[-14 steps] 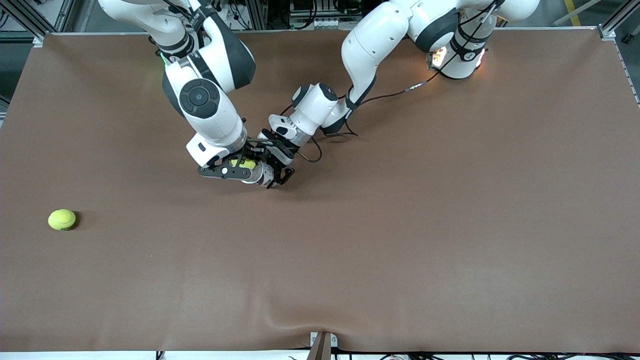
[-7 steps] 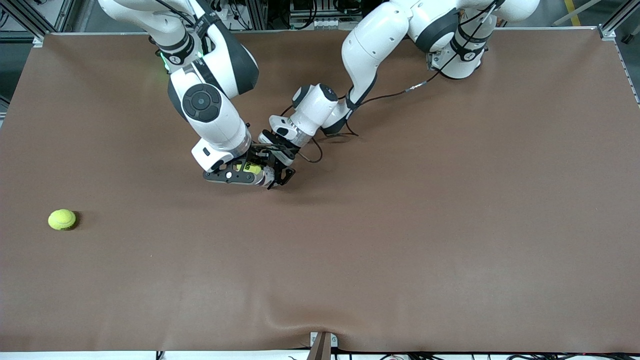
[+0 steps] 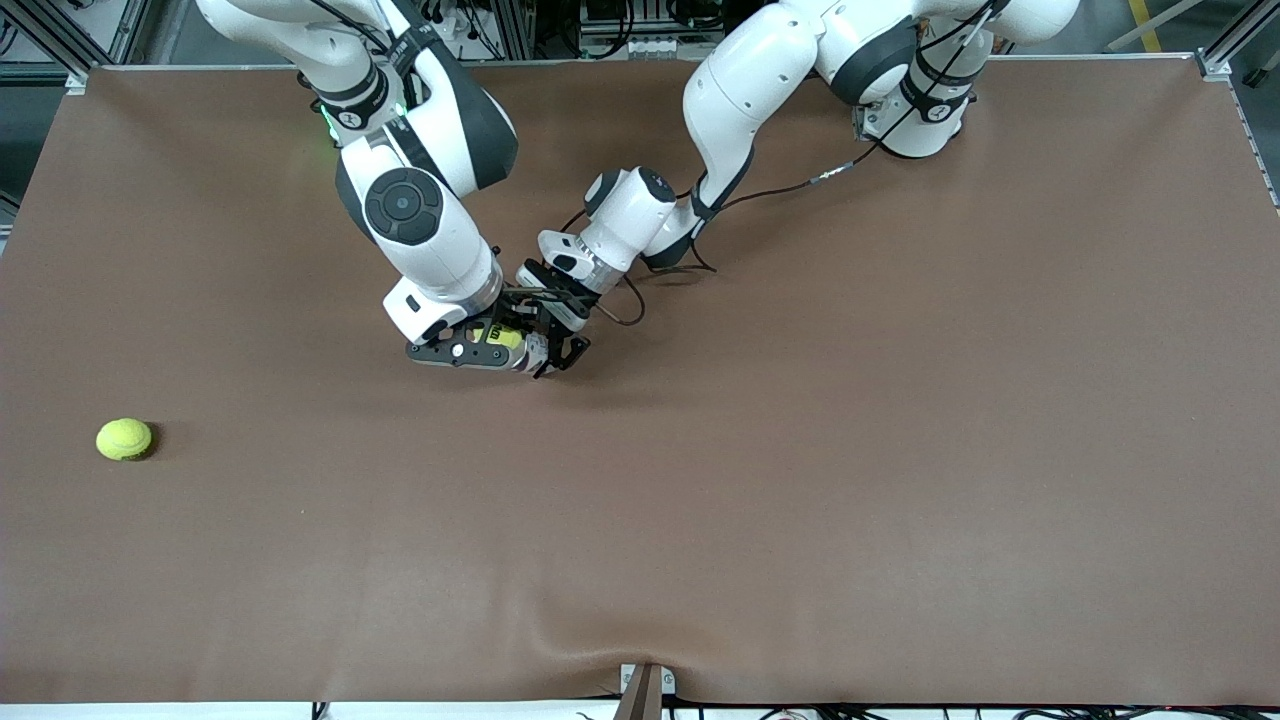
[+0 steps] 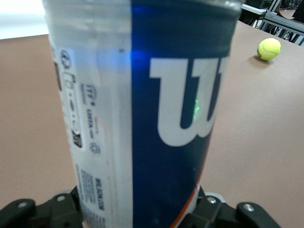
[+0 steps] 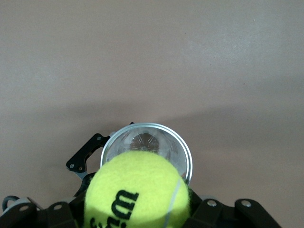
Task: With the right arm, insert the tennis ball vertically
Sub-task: 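Lower the ball into the can and open the right gripper, then move the right gripper back to the plain yellow ball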
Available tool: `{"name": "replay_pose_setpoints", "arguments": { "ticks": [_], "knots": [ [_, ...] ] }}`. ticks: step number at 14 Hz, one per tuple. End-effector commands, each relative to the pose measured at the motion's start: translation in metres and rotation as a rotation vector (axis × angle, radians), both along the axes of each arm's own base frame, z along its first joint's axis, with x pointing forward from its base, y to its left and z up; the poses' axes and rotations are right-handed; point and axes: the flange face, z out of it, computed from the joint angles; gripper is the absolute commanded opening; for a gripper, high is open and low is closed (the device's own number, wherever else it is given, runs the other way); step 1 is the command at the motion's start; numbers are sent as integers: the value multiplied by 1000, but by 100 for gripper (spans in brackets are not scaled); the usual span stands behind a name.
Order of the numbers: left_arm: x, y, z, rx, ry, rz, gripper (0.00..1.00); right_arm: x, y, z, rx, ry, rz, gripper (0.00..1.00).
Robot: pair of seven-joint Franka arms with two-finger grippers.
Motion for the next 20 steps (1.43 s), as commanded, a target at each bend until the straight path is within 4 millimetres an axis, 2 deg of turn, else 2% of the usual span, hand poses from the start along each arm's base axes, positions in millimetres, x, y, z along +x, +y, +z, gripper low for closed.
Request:
{"name": "replay_pose_setpoints", "arguments": {
  "ticks": [1,2,10,11,13,14,16,18,20],
  "knots": [
    [-2,-3,-1,-17,6,19,80,0,2,-11,-5,20,-22,92],
    [-2,-3,0,-18,5,19,80,1,0,-11,-5,20,-25,97],
    [-3,-4,0,-19,6,18,81,5,-7,1,-2,12,-26,99],
    [-3,-4,0,-19,5,17,81,6,-10,14,-4,18,-26,100],
    [-3,-4,0,-18,3,15,80,11,-27,56,-11,35,-31,100],
    [-2,-4,0,-16,2,14,80,13,-44,74,-13,38,-13,100],
    [-1,-5,5,-20,-3,11,79,25,-104,103,2,20,81,100],
    [13,3,6,2,-38,20,79,41,-177,114,13,10,157,100],
    [18,-1,12,-3,-62,17,78,53,-242,117,8,-4,214,100]
  ]
}}
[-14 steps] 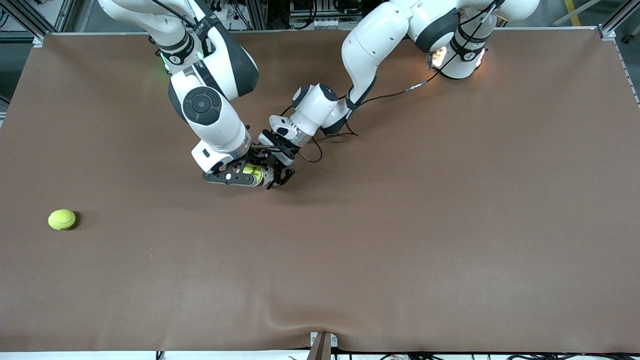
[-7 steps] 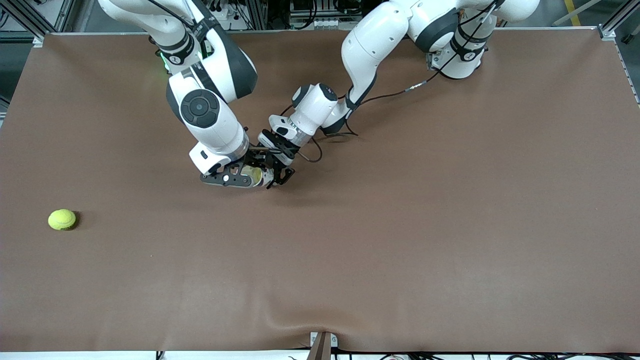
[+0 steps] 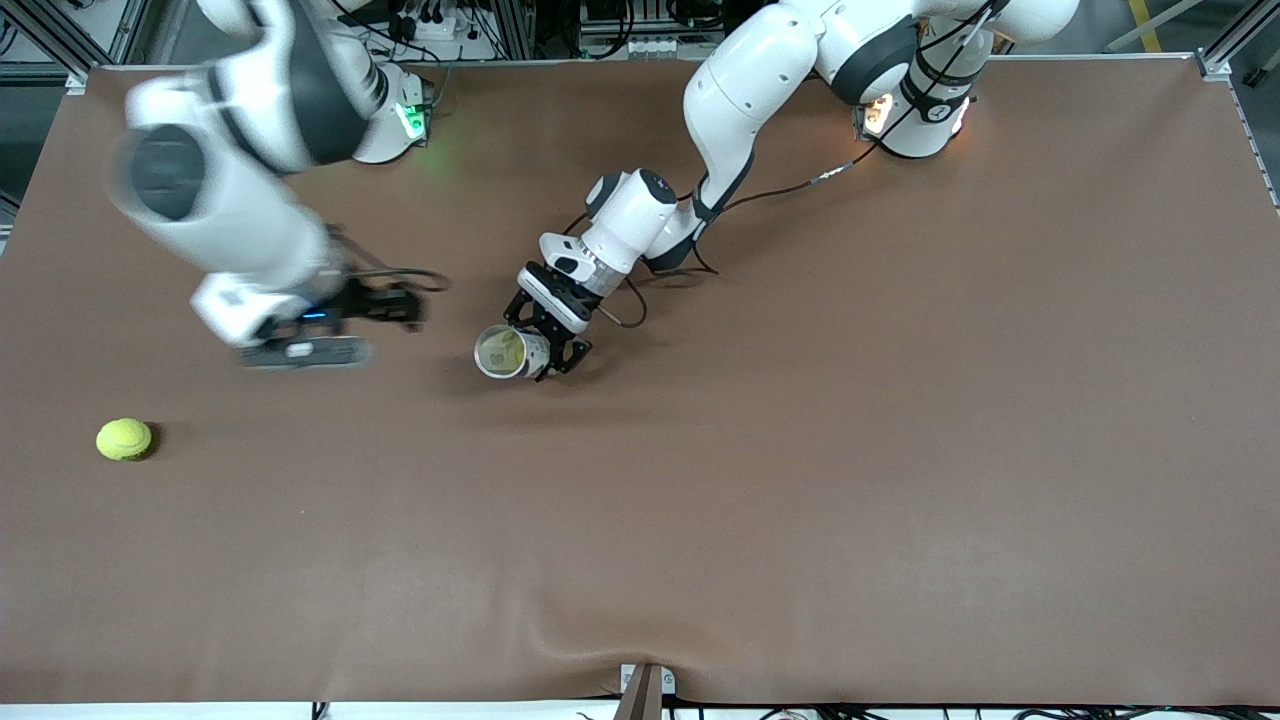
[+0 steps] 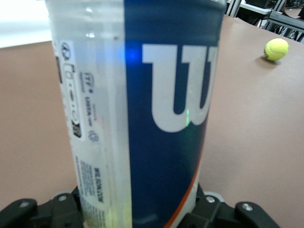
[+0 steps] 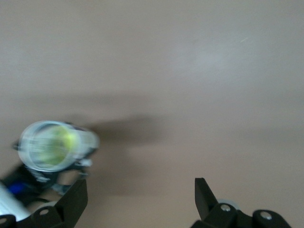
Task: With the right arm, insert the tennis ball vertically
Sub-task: 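Move the right gripper back to the plain yellow ball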
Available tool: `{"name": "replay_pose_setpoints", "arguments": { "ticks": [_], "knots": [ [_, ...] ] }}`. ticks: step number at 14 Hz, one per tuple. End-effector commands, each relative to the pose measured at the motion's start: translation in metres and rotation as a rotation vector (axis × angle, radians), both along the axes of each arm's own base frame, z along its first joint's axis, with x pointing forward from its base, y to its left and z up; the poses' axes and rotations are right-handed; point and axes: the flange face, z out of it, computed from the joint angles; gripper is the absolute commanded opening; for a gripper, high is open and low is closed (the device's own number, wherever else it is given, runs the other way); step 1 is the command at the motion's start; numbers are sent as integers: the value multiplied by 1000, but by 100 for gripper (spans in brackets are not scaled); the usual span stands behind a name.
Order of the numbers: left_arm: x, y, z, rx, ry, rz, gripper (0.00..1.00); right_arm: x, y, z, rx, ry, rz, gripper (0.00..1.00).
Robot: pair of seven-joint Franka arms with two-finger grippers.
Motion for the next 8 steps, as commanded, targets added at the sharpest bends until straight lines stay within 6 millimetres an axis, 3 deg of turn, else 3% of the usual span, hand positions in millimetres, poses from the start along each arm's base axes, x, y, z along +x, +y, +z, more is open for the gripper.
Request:
{"name": "replay_pose_setpoints", "arguments": {
  "ticks": [1,4,8],
  "knots": [
    [6,-9,10,-22,-32,5,78,7,-85,-9,-5,-2,73,100],
    [8,-8,11,-16,-43,1,79,14,-156,-40,-82,-78,155,100],
    [10,-6,2,-4,-44,3,80,16,-217,-80,-276,-243,271,100]
  ]
}}
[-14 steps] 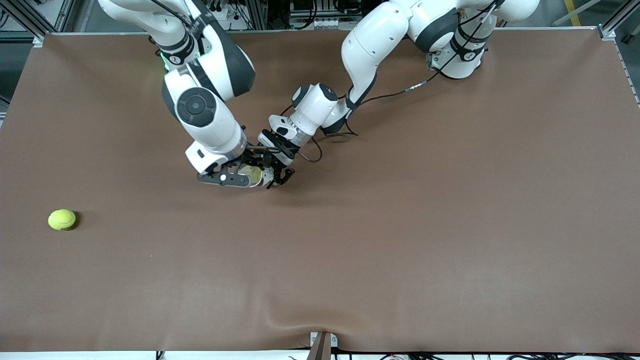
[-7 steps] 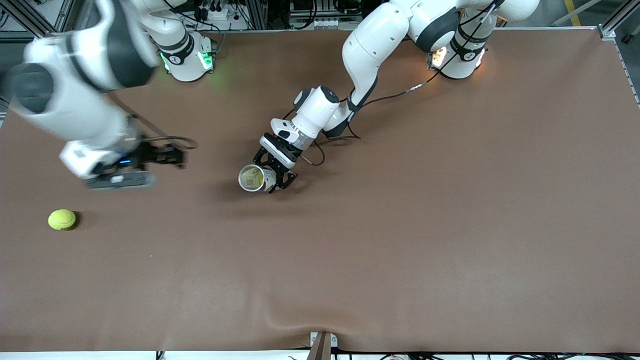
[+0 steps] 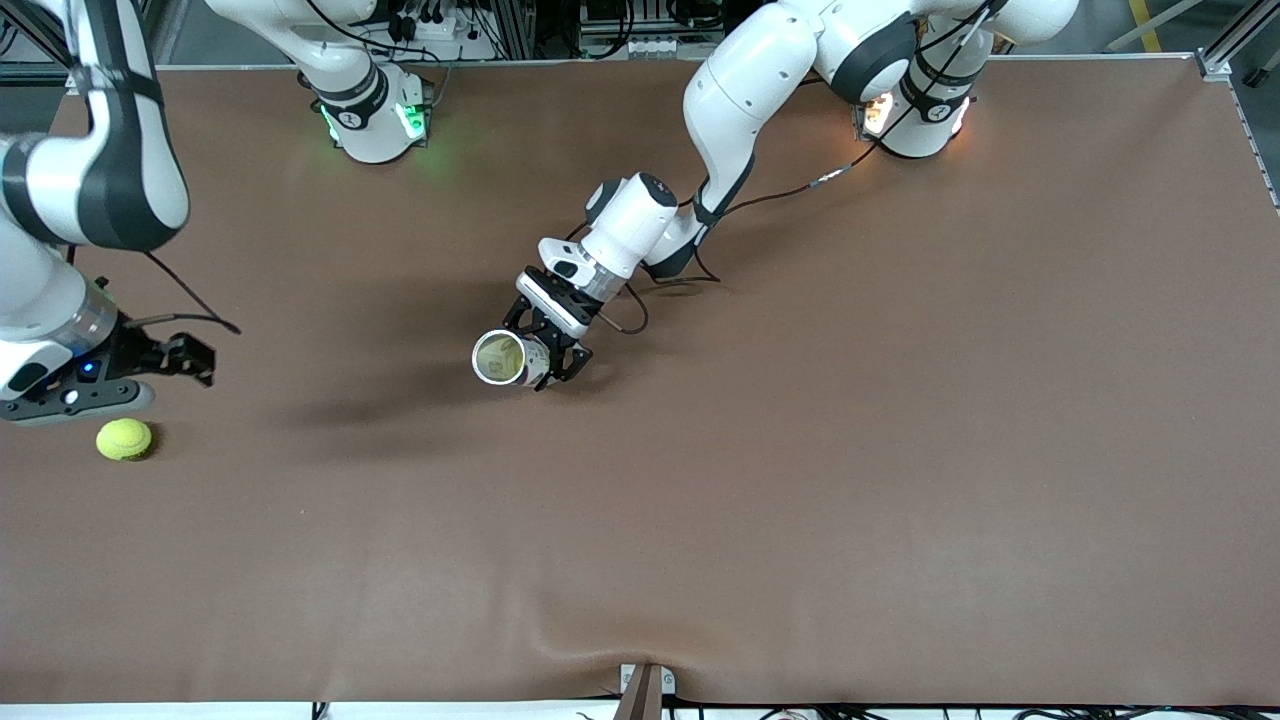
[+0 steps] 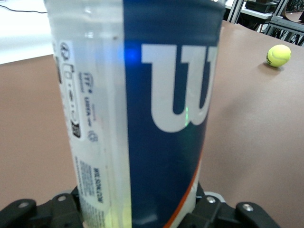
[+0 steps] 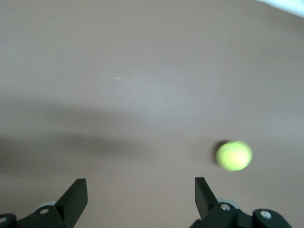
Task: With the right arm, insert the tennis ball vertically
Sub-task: 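Move the right gripper back to the plain yellow ball, then grasp the plain yellow ball with the right gripper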
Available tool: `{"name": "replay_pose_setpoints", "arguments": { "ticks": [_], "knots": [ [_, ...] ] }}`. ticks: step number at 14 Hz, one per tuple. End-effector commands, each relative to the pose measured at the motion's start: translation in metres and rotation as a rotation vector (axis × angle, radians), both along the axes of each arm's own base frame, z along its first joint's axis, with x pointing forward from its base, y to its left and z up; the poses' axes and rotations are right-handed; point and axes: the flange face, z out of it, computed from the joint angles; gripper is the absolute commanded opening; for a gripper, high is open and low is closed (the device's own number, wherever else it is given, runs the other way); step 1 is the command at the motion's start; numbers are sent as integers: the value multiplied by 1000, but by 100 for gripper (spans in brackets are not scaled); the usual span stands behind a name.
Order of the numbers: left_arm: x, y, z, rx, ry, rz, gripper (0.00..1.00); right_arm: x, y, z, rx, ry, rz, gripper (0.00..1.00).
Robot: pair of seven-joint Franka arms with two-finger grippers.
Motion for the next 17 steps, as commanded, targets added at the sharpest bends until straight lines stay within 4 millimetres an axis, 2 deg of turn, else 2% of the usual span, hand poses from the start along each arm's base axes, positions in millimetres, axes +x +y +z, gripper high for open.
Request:
{"name": "replay_pose_setpoints", "arguments": {
  "ticks": [1,4,7,11,14,17],
  "knots": [
    [7,-1,-6,1,-23,9,81,-10,-31,-23,-65,-50,65,100],
    [5,-2,-8,3,-25,4,84,-11,-62,-67,-52,-32,49,100],
    [5,-3,-7,6,-28,-2,88,-6,-116,-116,-72,-76,132,100],
    [4,-3,-7,6,-26,-2,92,5,-167,-174,-68,-58,147,100],
    [3,-3,-6,7,-25,-5,94,10,-192,-188,-26,-67,154,100],
    [2,-3,-5,9,-26,-8,95,8,-210,-202,12,-68,172,100]
  ]
}}
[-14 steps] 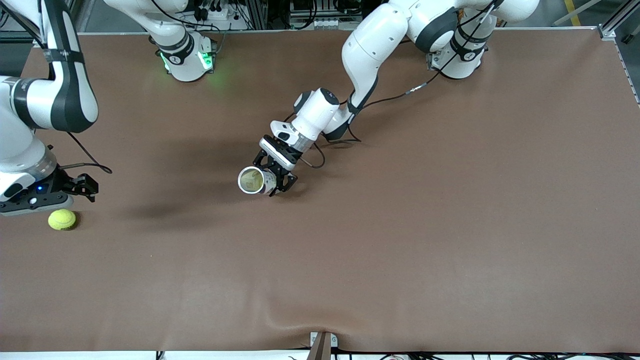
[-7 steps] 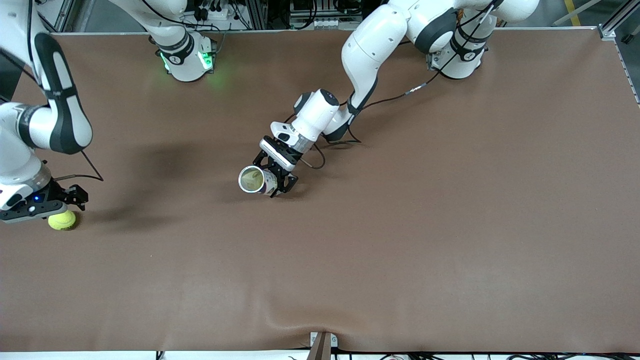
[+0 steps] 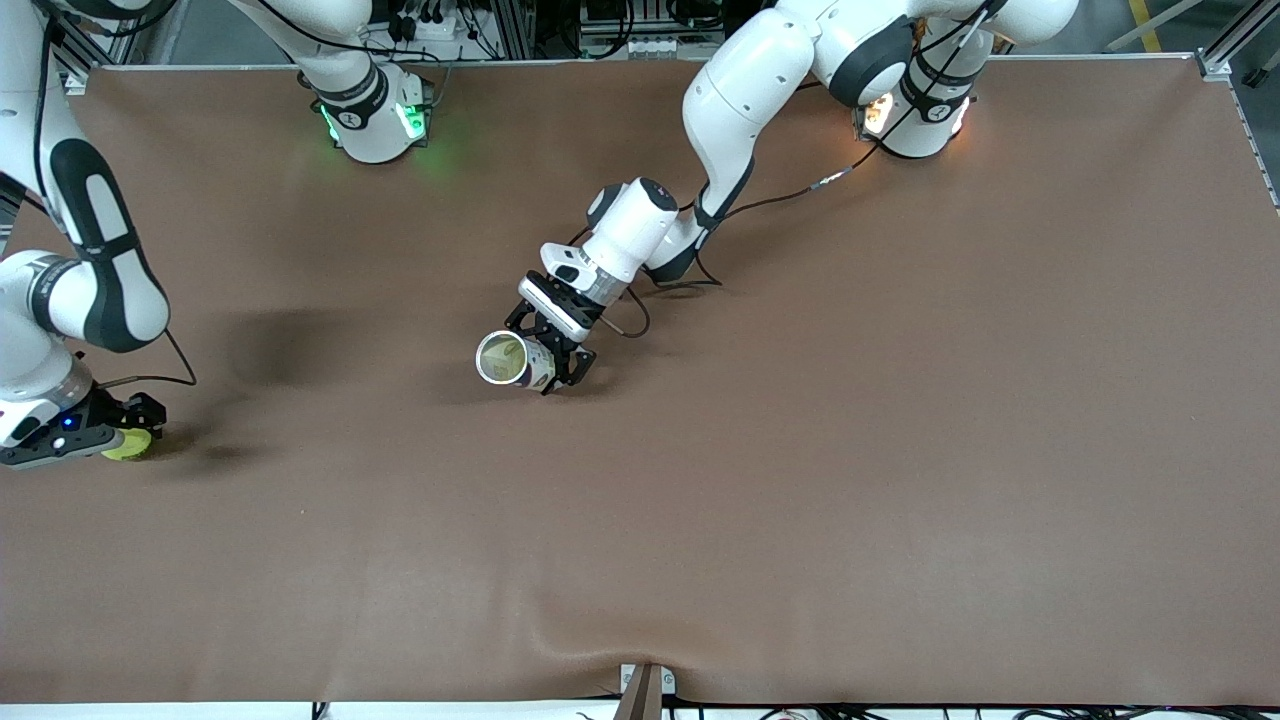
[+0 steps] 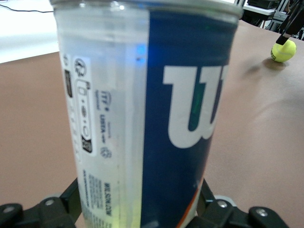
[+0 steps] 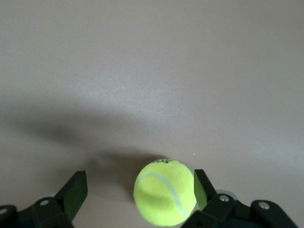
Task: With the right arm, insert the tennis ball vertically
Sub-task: 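Grasp the plain yellow ball with the right gripper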
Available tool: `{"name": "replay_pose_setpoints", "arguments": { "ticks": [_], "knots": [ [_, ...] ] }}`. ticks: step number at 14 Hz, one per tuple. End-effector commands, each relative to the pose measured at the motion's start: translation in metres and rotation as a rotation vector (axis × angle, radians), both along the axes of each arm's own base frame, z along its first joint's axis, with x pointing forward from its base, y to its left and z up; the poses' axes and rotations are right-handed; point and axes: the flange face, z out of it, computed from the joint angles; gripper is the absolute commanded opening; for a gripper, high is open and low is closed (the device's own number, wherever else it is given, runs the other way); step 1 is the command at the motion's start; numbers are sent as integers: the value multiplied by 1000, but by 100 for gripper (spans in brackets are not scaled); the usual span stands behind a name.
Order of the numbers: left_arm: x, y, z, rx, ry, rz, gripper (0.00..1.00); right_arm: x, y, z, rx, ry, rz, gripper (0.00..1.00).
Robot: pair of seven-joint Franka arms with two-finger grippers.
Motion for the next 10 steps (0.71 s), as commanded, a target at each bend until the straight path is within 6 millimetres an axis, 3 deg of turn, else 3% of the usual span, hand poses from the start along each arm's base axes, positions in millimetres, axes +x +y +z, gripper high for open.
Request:
{"name": "replay_pose_setpoints", "arguments": {
  "ticks": [1,10],
  "knots": [
    [0,-4,2,-2,-16,-9,95,1,-20,-8,20,-21,57,100],
    [2,-1,4,4,-15,-9,98,-18,-46,-35,31,21,51,100]
  ]
}}
